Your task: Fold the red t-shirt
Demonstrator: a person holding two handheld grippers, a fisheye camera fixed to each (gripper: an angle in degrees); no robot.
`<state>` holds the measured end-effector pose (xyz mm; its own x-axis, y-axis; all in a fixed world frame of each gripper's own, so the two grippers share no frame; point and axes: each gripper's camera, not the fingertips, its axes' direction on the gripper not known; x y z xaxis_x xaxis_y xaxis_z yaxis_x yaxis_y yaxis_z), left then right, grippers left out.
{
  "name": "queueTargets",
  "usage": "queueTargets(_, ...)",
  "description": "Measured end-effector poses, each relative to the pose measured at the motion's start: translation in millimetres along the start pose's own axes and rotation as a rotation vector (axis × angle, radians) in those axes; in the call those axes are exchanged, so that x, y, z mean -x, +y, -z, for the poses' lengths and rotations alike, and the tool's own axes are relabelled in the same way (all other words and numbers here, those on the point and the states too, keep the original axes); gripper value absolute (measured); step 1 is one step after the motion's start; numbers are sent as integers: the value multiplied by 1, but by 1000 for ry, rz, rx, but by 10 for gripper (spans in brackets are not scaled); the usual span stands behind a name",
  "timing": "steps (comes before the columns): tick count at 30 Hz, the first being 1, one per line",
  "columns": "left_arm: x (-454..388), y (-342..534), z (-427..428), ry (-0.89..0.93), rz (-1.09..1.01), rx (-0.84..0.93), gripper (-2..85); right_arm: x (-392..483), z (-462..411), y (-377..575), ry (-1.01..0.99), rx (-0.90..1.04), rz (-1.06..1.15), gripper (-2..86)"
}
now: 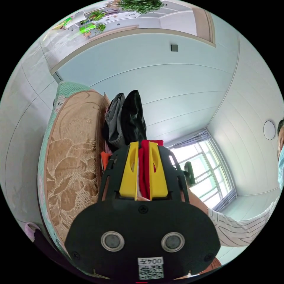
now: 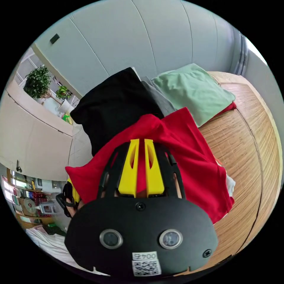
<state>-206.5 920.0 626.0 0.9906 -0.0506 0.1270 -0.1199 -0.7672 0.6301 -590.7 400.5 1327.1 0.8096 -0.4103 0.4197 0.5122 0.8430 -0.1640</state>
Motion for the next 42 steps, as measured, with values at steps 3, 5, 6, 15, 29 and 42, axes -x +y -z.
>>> queueTargets(3, 7, -9, -3, -12, 18, 1, 46, 13, -7, -9, 75, 97, 9, 49)
queueTargets(5, 10, -14, -1, -15, 36, -18, 38, 18, 17, 11, 170, 42, 47, 43)
queueTargets(6, 10, -16, 2, -19, 36, -35, 31, 15, 25, 19, 169, 20, 39, 40)
queueTargets(15, -103, -16, -34, 244, -340, 149, 5, -10, 88, 211, -107, -199, 3, -6)
queueTargets(29, -58, 18, -59, 232, -75, 57, 2, -95, 119, 240, -171, -364, -238, -7)
queueTargets(42, -213, 102, -109, 284, -460, 182, 8, -125, 178, 385, 131, -84, -551, -7)
